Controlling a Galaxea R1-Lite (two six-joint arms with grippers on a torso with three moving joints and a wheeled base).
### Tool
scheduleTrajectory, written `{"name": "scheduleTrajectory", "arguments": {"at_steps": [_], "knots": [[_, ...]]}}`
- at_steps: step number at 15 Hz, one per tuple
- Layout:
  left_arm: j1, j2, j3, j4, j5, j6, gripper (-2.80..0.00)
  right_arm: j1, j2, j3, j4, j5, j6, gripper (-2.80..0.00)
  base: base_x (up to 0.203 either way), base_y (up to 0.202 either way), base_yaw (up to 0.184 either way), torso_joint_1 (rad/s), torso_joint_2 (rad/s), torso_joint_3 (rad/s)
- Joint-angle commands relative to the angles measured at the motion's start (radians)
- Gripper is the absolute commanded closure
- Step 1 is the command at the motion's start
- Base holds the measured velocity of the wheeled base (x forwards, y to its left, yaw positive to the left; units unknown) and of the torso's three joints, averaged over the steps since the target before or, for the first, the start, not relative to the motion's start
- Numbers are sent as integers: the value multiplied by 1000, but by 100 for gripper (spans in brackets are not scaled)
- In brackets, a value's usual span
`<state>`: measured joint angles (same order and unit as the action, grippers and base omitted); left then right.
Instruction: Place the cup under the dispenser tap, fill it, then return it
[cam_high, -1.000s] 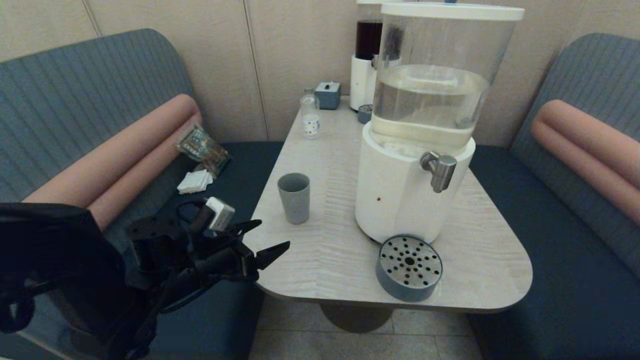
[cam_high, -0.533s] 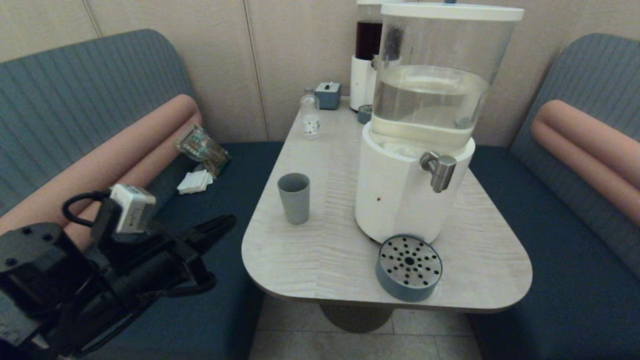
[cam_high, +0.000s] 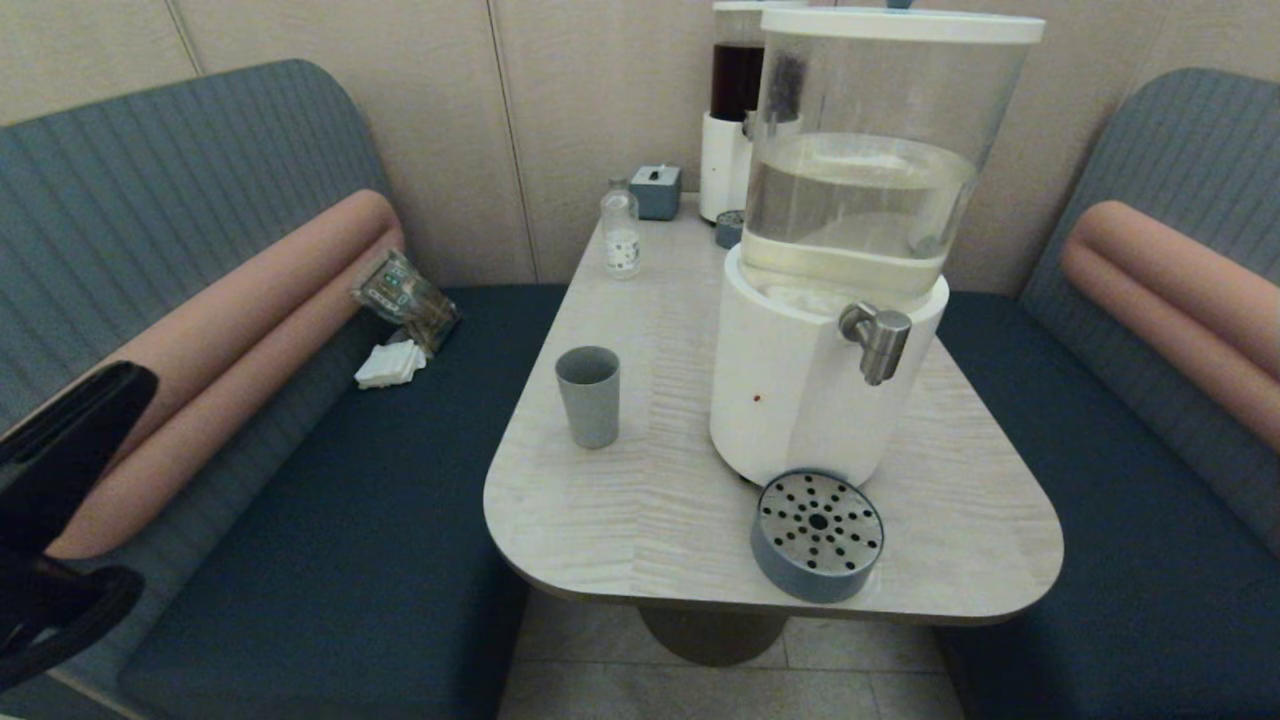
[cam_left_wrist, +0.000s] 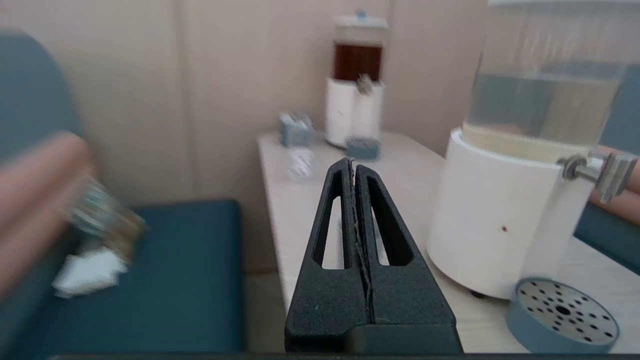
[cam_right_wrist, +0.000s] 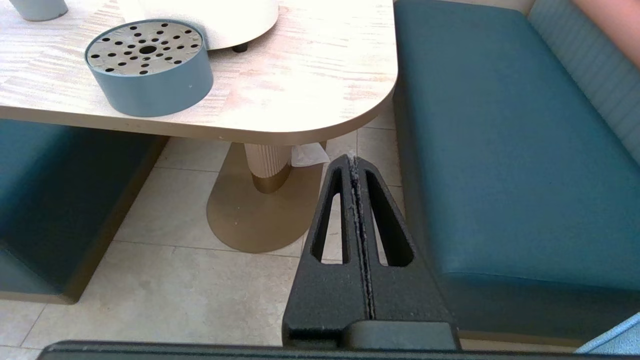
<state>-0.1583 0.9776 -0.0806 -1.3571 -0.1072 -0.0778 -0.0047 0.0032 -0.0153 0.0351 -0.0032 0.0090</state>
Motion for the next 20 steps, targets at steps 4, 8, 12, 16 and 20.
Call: {"name": "scheduleTrajectory", "arguments": {"at_steps": [4, 8, 12, 16, 20], "knots": [[41, -550, -53, 481, 7, 62, 0, 0, 1, 0, -1, 0, -1, 0, 0, 0, 0, 0, 0, 0], [116, -882, -53, 859, -49, 153, 0, -1, 1, 0, 0, 0, 0, 0, 0, 0, 0, 0, 0, 0], [136, -981, 71, 1124, -51, 241, 0, 0, 1, 0, 0, 0, 0, 0, 0, 0, 0, 0, 0, 0], [138, -980, 80, 1368, 70, 234, 0, 0, 1, 1, 0, 0, 0, 0, 0, 0, 0, 0, 0, 0], [138, -980, 81, 1369, 73, 202, 0, 0, 1, 0, 0, 0, 0, 0, 0, 0, 0, 0, 0, 0]]}}
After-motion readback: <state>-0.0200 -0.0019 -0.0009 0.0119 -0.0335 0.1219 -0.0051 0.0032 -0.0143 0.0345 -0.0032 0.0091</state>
